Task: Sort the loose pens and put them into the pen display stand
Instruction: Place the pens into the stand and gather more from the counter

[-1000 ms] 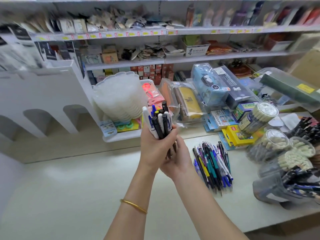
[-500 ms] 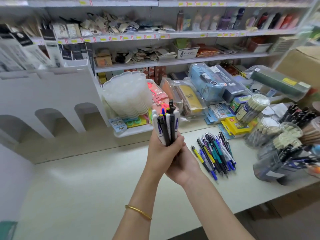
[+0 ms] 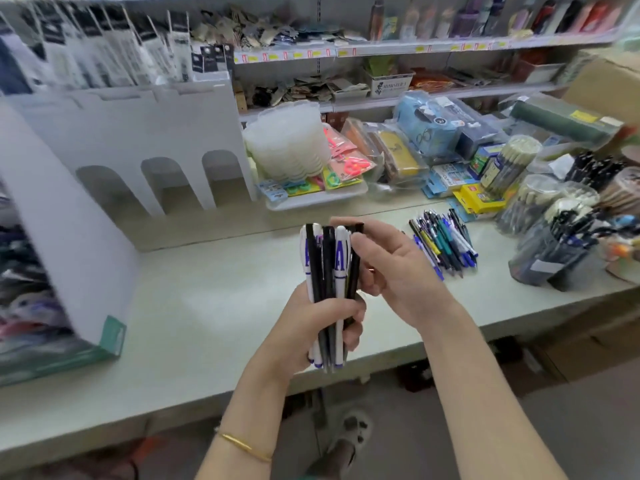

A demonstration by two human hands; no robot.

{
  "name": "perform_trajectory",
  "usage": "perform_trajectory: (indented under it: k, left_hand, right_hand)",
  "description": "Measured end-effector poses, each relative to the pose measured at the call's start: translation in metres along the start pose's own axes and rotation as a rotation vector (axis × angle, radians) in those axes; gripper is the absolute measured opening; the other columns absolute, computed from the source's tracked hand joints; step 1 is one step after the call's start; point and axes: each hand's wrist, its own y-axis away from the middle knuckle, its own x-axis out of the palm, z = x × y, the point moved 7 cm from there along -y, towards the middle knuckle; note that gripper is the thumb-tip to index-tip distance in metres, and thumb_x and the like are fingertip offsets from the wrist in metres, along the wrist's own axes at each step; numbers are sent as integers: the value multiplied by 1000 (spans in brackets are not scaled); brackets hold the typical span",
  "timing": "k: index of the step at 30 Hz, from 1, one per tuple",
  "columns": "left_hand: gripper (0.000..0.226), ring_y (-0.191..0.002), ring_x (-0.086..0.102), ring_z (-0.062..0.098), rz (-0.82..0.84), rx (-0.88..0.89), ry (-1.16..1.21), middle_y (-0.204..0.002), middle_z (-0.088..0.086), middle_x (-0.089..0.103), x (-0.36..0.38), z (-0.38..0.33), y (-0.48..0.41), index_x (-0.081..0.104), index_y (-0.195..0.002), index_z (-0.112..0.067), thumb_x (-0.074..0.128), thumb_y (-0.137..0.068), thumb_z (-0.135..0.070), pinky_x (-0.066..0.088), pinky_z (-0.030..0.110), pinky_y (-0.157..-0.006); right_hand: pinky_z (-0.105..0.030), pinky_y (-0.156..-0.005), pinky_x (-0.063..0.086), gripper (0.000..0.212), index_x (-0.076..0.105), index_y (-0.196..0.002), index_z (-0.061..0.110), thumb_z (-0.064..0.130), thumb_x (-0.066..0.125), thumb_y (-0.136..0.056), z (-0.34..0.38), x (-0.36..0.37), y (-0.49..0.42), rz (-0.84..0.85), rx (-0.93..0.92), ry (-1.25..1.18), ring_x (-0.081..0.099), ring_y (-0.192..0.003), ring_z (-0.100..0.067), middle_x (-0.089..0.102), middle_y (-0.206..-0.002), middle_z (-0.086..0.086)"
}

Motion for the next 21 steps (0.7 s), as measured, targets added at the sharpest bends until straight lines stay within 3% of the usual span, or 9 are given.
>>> perform_trajectory:
  k: [4,8,11,15,19,21]
  left_hand:
    - [24,-50,53,19,-72,-23,32,-72,10,58,-13,5,49,61,-95,-8,59,-72,-8,46,28,-49]
    - [31,-60,64,23,-214,-9,47,-80,14,69,-36,-2,84,59,-104,1,52,-76,-9,53,30,-52]
    - [33,-61,66,24,-257,-25,29,-81,13,70,-49,-7,106,59,-105,1,54,-75,-10,53,29,-50]
    - [22,-69,70,28,-312,-36,49,-82,14,71,-68,-16,136,59,-105,0,55,-84,-5,55,30,-53]
    - [27,-73,72,29,-580,-29,154,-84,28,69,-120,-30,169,54,-107,11,60,-82,2,58,36,-57]
    - [11,-67,72,27,-696,20,141,-70,20,65,-151,-38,188,55,-96,8,55,-85,7,57,34,-56]
  right_hand:
    - [-18,-42,36,10,70,-94,17,13,61,-89,-7,33,22,-55,-20,-21,41,-47,-11,57,-70,-2]
    - [-18,-39,33,12,61,-93,11,8,50,-96,-13,61,33,-139,-5,-41,38,-45,-10,49,-61,1]
    - [-23,-37,27,7,55,-93,10,13,50,-97,-19,93,37,-64,71,5,35,-44,-12,44,-70,-12]
    - [-28,-40,25,15,51,-86,6,17,55,-95,-22,134,33,55,105,239,31,-41,-16,43,-55,-2]
    - [-20,-39,28,15,45,-85,11,19,49,-98,-13,168,19,-108,19,248,36,-42,-9,51,-63,-4]
    - [-20,-39,28,16,43,-84,16,20,48,-98,-8,191,9,-163,-58,247,36,-45,-10,52,-63,-4]
